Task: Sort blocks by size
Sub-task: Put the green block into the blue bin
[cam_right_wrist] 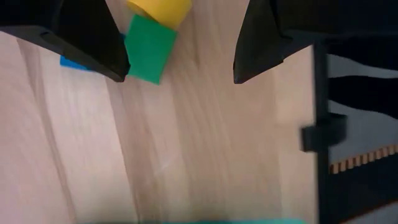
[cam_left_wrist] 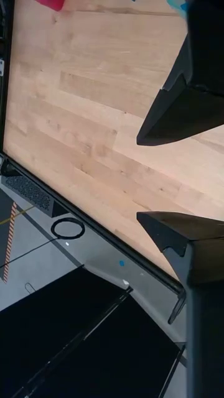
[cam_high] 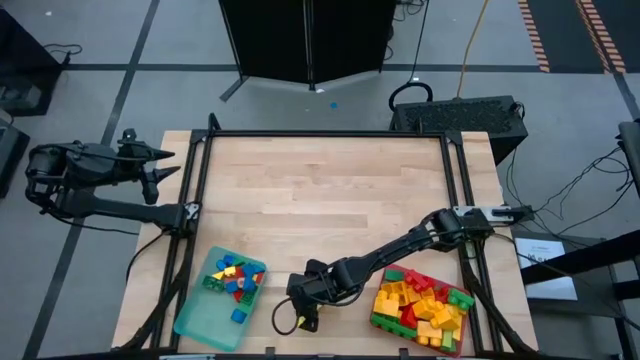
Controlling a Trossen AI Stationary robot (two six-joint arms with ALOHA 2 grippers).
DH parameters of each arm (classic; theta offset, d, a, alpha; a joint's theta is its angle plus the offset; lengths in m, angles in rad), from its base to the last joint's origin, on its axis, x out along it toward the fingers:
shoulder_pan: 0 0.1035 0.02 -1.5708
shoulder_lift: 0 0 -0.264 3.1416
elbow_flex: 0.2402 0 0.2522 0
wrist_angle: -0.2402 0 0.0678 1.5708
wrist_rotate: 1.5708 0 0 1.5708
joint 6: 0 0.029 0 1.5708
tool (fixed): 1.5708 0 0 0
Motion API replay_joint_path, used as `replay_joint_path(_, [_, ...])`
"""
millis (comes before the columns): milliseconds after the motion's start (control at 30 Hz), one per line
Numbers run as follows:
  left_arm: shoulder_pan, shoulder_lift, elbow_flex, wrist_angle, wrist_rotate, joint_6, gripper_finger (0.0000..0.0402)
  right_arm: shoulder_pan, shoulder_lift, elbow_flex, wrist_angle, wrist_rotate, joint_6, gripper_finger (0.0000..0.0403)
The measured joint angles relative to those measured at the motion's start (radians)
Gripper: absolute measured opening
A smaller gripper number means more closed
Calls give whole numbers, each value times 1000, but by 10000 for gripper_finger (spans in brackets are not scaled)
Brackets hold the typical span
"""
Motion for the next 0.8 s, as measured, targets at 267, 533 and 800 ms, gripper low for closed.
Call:
replay_joint_path(267, [0,0,0,-1,0,6,187,0,0,-72,20,47,61,279])
replay_joint_path(533, [0,0,0,-40,-5,0,187,0,6,-109,35,51,82,279])
replay_joint_path(800, [0,0,0,-44,-5,0,187,1,51,-109,142,57,94,279])
